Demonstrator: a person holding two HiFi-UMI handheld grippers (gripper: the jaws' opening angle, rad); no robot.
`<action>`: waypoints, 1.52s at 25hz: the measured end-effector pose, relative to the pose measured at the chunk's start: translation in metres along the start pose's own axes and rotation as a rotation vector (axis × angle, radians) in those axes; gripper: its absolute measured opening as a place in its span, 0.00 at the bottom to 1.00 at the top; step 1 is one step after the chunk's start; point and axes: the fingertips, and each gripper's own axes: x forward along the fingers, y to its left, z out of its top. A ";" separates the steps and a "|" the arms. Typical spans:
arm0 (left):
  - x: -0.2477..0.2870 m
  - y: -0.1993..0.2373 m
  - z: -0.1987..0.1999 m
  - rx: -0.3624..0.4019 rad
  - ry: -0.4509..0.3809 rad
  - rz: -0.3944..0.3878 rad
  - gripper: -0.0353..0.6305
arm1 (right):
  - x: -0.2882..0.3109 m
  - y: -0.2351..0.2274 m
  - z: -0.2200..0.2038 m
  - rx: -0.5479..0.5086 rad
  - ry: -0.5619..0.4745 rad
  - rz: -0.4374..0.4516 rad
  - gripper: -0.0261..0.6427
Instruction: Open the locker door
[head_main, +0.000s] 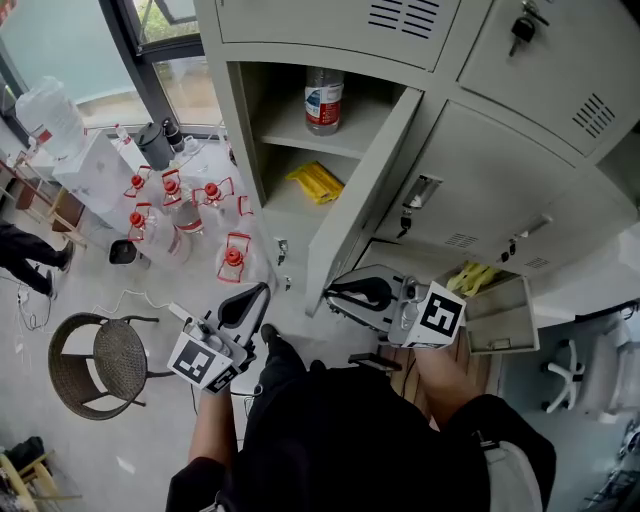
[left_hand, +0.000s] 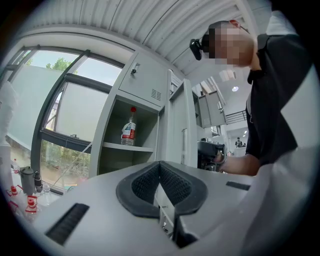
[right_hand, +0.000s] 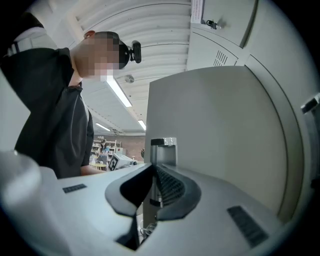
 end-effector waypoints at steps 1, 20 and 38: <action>0.001 -0.004 0.000 0.000 0.000 -0.005 0.07 | -0.004 0.001 0.000 0.001 -0.007 0.008 0.09; 0.024 -0.039 -0.008 -0.021 0.025 -0.105 0.07 | -0.070 0.015 0.008 0.041 -0.086 0.100 0.10; 0.046 -0.072 -0.016 -0.034 0.052 -0.207 0.07 | -0.123 0.012 0.012 0.099 -0.108 0.117 0.10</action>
